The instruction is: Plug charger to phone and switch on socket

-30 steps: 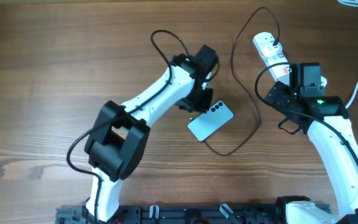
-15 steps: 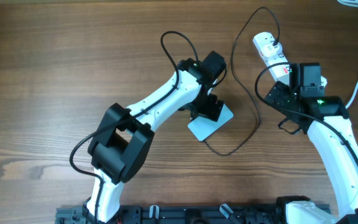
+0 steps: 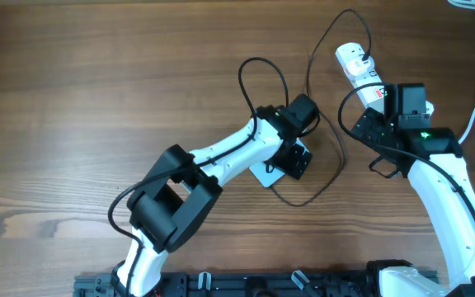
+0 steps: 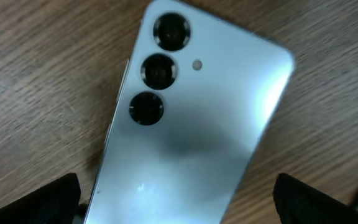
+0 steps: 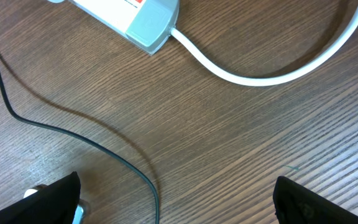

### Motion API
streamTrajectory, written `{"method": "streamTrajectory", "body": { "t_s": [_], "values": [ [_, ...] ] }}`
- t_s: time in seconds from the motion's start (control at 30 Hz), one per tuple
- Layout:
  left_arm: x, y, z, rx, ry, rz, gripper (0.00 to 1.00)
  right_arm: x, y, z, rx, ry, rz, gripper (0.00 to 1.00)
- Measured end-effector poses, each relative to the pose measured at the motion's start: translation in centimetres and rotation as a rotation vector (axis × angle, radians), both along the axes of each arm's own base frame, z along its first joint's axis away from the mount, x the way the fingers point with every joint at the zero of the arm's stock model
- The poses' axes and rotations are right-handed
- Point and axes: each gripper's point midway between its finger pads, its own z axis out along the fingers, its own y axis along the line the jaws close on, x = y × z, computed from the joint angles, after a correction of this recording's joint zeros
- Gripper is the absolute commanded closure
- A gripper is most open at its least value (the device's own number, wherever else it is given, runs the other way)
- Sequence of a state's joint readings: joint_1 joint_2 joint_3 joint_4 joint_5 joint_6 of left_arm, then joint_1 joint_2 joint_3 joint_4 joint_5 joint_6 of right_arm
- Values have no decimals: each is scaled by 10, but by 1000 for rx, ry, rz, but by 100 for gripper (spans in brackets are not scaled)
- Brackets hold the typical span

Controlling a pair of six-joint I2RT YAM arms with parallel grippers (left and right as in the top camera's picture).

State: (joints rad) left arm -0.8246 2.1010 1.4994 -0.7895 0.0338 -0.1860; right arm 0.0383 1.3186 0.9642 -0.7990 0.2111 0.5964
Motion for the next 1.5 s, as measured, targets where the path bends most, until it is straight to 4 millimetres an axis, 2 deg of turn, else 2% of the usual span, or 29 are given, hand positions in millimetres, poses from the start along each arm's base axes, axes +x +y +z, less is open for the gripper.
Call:
{"method": "streamTrajectory", "body": {
  "t_s": [0.1, 0.33, 0.5, 0.63, 0.8, 0.93, 1.17, 1.27, 1.5],
  "values": [
    [1, 6, -9, 27, -28, -4, 0, 0, 0, 0, 0, 0, 0, 0],
    [0, 14, -10, 53, -46, -3, 2, 0, 0, 0, 0, 0, 0, 1],
    [3, 13, -10, 48, -59, -6, 12, 0, 0, 0, 0, 0, 0, 0],
    [1, 11, -10, 50, -59, -17, 14, 0, 0, 0, 0, 0, 0, 0],
    [-4, 7, -11, 57, -68, -38, 30, 0, 0, 0, 0, 0, 0, 0],
    [-4, 6, -10, 54, -71, -40, 34, 0, 0, 0, 0, 0, 0, 0],
    [-3, 6, -9, 50, -73, -37, 35, 0, 0, 0, 0, 0, 0, 0],
    [-3, 7, -4, 23, -63, -19, 35, 0, 0, 0, 0, 0, 0, 0],
    [16, 13, 35, -218, 51, 90, 35, 0, 0, 0, 0, 0, 0, 0]
  ]
}}
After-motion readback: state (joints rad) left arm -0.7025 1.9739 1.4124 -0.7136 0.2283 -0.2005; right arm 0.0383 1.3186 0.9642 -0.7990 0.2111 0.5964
